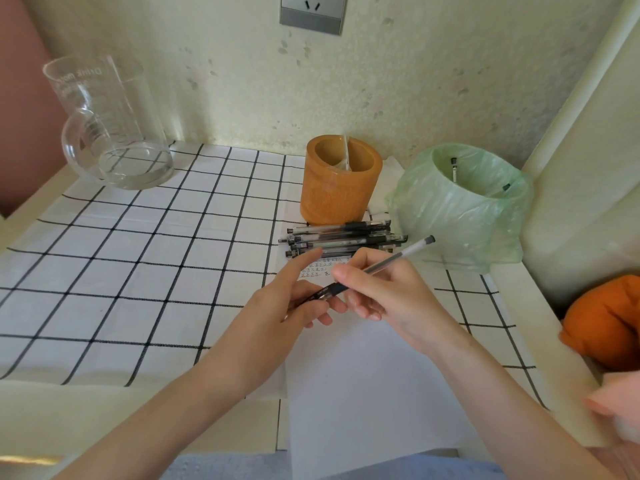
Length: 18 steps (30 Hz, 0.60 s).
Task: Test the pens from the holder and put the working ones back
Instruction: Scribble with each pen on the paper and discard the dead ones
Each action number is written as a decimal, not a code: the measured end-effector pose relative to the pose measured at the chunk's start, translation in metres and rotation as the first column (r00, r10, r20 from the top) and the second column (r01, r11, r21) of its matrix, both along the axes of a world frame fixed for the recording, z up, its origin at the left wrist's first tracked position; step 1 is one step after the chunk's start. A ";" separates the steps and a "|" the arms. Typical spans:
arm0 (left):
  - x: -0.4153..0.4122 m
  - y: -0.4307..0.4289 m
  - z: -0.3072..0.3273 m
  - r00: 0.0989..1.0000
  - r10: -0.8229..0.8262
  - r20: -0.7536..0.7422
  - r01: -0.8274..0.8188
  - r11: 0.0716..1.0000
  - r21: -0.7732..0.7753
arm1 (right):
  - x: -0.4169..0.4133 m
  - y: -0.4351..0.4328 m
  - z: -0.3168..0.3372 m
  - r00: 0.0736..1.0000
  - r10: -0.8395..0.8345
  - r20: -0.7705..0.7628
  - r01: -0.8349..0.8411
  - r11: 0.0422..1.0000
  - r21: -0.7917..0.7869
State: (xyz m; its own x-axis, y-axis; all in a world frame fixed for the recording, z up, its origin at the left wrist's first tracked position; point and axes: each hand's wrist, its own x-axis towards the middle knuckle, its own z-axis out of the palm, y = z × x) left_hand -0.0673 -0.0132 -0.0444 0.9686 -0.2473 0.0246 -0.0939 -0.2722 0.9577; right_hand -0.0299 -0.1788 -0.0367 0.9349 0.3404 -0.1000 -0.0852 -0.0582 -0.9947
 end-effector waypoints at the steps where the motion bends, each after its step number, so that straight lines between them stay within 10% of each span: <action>1: -0.001 0.000 -0.001 1.000 -0.001 -0.001 0.001 1.000 0.013 | 0.000 0.000 0.000 1.000 0.014 0.004 -0.014 1.000 -0.016; 18: -0.001 0.002 0.000 0.976 0.162 0.143 -0.199 0.933 0.299 | -0.003 0.003 -0.007 0.999 -0.015 0.032 0.012 0.996 0.084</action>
